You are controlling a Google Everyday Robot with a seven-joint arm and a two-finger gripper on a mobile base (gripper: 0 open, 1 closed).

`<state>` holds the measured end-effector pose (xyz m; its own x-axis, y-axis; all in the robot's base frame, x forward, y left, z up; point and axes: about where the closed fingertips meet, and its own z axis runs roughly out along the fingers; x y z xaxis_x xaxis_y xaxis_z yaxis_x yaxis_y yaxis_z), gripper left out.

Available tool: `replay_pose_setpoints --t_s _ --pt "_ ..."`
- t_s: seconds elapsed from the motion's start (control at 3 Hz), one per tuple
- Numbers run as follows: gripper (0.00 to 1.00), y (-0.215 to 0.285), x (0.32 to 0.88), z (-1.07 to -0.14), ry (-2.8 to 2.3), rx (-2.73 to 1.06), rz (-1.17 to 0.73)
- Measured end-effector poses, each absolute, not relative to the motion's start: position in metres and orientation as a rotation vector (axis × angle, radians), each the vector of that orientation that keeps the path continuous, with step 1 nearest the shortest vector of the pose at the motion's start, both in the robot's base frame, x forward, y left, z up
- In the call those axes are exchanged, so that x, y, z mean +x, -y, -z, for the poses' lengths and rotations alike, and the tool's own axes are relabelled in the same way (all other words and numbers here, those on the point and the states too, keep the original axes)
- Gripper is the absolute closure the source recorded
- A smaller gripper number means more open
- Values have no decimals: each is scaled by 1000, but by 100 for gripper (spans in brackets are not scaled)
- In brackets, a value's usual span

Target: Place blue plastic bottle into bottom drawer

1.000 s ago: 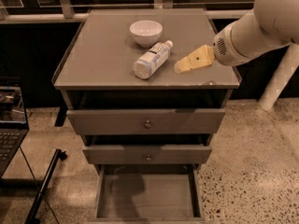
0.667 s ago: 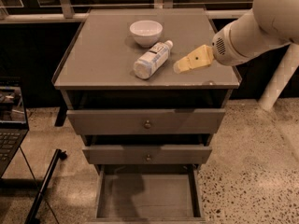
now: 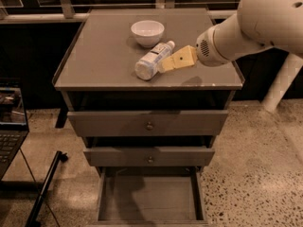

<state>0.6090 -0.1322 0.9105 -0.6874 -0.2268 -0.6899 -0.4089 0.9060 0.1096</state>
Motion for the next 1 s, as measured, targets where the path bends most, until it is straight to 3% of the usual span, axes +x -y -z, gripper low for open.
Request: replay_pose_setpoints --t_s 0.67,1.0 --pt "0 67 646 -899 -2277 -533 -394" --pt "0 18 687 -898 -2264 -547 -328"
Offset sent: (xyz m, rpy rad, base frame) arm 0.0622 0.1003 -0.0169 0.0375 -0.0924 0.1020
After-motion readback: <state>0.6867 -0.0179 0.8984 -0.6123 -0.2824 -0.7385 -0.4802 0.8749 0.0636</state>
